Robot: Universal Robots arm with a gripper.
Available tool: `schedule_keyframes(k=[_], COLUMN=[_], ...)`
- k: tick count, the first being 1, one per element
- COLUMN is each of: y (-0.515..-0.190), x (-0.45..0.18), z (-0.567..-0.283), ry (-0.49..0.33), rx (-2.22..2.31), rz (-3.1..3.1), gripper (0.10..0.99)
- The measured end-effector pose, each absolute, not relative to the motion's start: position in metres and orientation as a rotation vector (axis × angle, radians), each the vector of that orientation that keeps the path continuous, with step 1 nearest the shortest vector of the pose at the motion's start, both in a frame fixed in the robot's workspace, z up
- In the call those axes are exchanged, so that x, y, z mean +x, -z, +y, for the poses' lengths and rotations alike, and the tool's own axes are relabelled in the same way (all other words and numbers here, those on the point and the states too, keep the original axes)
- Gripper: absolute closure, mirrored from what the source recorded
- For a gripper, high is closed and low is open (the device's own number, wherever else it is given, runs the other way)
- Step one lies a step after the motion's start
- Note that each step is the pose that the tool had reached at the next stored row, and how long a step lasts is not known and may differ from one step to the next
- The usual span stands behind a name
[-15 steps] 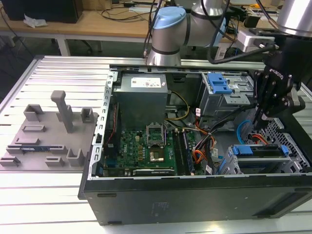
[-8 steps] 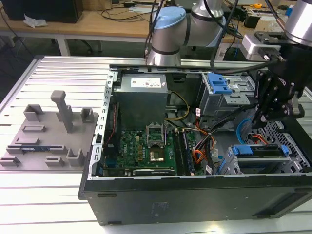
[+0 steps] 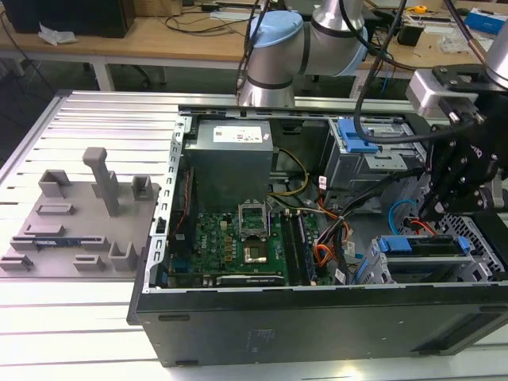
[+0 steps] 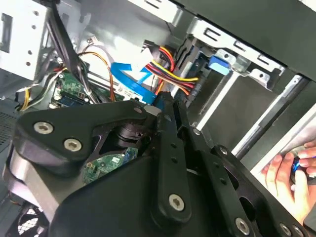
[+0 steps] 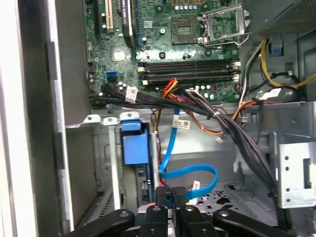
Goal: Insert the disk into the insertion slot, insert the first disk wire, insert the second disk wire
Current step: 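Insert the second disk wire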
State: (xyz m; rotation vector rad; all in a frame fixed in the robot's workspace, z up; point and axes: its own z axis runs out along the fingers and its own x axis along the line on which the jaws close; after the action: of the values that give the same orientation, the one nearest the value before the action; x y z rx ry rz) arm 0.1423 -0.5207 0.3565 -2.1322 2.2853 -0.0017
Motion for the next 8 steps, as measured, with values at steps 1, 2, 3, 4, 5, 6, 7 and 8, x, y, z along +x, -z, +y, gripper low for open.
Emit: schedule_keyframes(k=[1, 2, 3, 4, 5, 6, 7, 8], y=[-0.3555, -0.3547, -0.3542, -0.3540, -0.3537, -0.3535, -0.3535, -0.3535], x=[0.1422, 0.1423, 0.1422, 0.1422, 0.1422, 0.1422, 0.1422, 0.1422], z=[-0.5219, -0.5235, -0.5246, -0.5257, -0.5276, -0.5294, -0.5298, -0.5298], ry=[-0.004, -0.010, -0.013, -0.014, -0.017, -0.018, -0.018, -0.019], rx=[-2.130, -2.127, -2.126, -2.125, -2.124, -2.124, -2.124, -2.124], rz=[2.283, 2.280, 2.279, 2.278, 2.277, 2.277, 2.277, 2.277], gripper=[0.925, 0.925, 0.925, 0.925, 0.925, 0.925, 0.925, 0.925])
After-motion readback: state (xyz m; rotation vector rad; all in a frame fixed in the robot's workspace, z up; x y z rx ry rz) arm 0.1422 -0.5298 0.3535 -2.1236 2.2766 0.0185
